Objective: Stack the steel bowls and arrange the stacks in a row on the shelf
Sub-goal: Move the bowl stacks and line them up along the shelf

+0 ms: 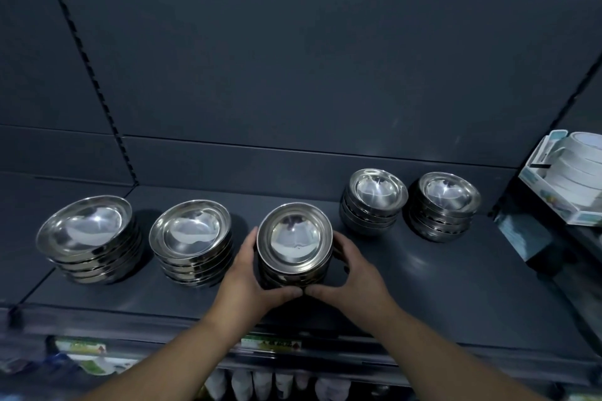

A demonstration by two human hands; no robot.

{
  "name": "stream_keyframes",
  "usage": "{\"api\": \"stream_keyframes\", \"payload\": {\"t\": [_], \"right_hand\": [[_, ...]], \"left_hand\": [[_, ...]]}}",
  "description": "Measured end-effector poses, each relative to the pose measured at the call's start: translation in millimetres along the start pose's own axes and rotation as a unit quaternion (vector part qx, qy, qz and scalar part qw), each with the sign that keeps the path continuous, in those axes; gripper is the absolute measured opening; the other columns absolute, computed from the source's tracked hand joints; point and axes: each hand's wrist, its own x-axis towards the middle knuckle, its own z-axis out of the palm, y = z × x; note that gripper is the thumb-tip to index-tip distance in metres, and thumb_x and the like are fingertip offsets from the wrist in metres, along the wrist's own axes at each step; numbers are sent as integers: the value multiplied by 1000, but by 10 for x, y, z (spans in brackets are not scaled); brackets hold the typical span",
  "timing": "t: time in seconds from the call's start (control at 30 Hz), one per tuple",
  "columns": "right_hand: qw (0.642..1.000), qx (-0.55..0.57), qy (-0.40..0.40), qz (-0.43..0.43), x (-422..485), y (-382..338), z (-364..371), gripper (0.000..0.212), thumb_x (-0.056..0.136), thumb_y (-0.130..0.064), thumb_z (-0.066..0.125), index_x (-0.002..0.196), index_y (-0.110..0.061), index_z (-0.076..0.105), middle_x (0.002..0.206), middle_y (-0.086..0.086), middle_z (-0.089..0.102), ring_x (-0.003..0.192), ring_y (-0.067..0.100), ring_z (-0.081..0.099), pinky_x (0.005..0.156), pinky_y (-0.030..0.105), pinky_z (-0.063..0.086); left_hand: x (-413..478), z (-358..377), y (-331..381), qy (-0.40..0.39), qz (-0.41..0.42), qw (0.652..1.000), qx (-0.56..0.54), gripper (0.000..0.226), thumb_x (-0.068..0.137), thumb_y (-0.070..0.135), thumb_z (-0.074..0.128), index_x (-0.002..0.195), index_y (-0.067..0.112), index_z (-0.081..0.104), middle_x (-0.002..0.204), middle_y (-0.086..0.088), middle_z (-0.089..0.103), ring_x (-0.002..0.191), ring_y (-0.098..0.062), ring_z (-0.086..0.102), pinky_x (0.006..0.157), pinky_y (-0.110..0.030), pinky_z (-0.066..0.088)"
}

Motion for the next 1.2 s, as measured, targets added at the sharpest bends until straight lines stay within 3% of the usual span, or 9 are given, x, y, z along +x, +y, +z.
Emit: {"api": "stream_keyframes", "payload": {"t": [0.1,0.2,0.33,0.47,0.67,0.77,0.93,1.07,1.2], "right_hand": [[1000,3,1,-6,-11,-7,-10,95,59,-38,88,138,-47,36,127,-31,52,119,-15,45,95,1,31],[1000,8,6,-3,-4,-13,-10,90,62,-38,87,137,-46,38,118,-39,49,112,-22,44,90,-5,30],[1000,3,5,1,-9,-21,-2,90,63,-36,88,138,-41,39,117,-37,48,117,-12,46,91,-2,31],[1000,-6,5,2,-7,-7,22,91,62,-34,88,139,-38,39,125,-27,52,120,-5,47,100,12,34],[1000,7,8,15,-11,44,49,90,61,-31,89,138,-36,43,121,-24,57,119,-1,51,95,7,35],[1000,9,15,13,-6,47,57,90,60,-31,90,137,-36,44,120,-22,59,118,-2,53,93,5,35],[1000,6,16,12,-18,48,61,90,60,-33,90,137,-38,43,122,-24,58,119,-1,51,92,4,35],[1000,13,20,10,-18,-10,50,92,59,-34,90,136,-41,41,125,-23,56,120,-2,50,98,13,37],[1000,10,26,9,-44,-40,45,91,59,-39,89,137,-38,43,129,-19,58,122,-1,50,102,18,39]], "left_hand": [[-7,-10,44,15,-4,1000,-5,114,54,26,92,146,32,24,125,24,45,120,4,40,99,-14,30],[12,-34,66,18,-4,1000,-8,116,55,24,92,147,31,23,115,35,44,118,4,41,99,-16,32],[19,-62,54,5,-13,1000,-13,119,53,28,92,148,32,21,127,24,48,125,2,42,104,-18,33],[9,-76,29,-4,-19,1000,-4,120,54,30,92,149,30,18,138,14,46,130,-3,41,108,-20,32],[-2,-49,-39,-11,-21,1000,-12,111,56,21,92,146,31,27,131,16,54,123,2,49,108,-21,37],[10,-38,-48,-13,-20,999,-22,105,56,17,91,141,36,32,122,26,54,116,9,51,102,-13,39],[5,-55,-48,-19,-14,1000,-12,107,57,19,91,143,35,30,124,24,53,118,6,50,96,-4,36],[18,-73,-51,-11,-15,1000,1,113,53,30,92,145,34,26,136,16,50,128,0,44,111,-26,35],[31,-105,-35,-12,-23,1000,10,114,52,34,92,146,35,26,138,15,50,129,-1,43,112,-31,36]]}}
